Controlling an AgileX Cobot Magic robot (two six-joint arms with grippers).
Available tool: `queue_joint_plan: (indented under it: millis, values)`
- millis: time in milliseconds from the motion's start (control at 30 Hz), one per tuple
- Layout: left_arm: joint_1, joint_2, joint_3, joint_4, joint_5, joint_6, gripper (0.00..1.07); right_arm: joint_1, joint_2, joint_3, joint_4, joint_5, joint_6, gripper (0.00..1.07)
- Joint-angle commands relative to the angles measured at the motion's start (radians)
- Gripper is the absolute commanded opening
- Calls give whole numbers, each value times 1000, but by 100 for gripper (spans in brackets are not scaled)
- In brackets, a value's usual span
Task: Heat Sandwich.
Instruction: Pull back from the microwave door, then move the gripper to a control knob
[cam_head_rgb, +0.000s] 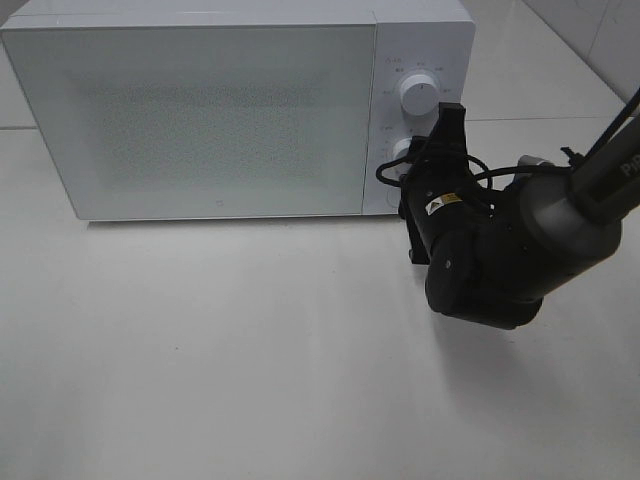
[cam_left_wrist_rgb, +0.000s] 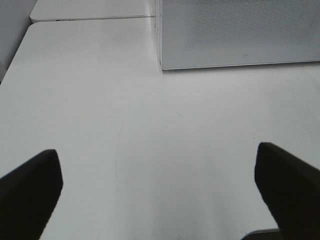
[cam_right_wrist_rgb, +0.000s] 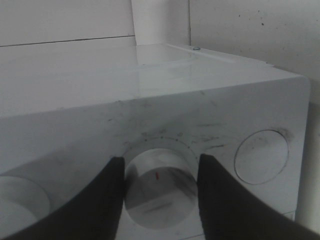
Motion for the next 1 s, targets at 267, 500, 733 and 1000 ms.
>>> queue_joint_plan:
  millis: [267,500,733,1000]
  values:
    - [2,-27,3,-4,-5,0,101,8,-11,-31,-74,-79,-51,18]
    - [2,-27,3,-4,-5,0,101,8,-11,-31,-48,-79,-62,31]
    - [2,-27,3,-4,-5,0,101,8,-11,-30,-4,-80,-73,61]
    - [2,-27,3,-4,-5,0,101,8,-11,-30,-2,-73,-109,81]
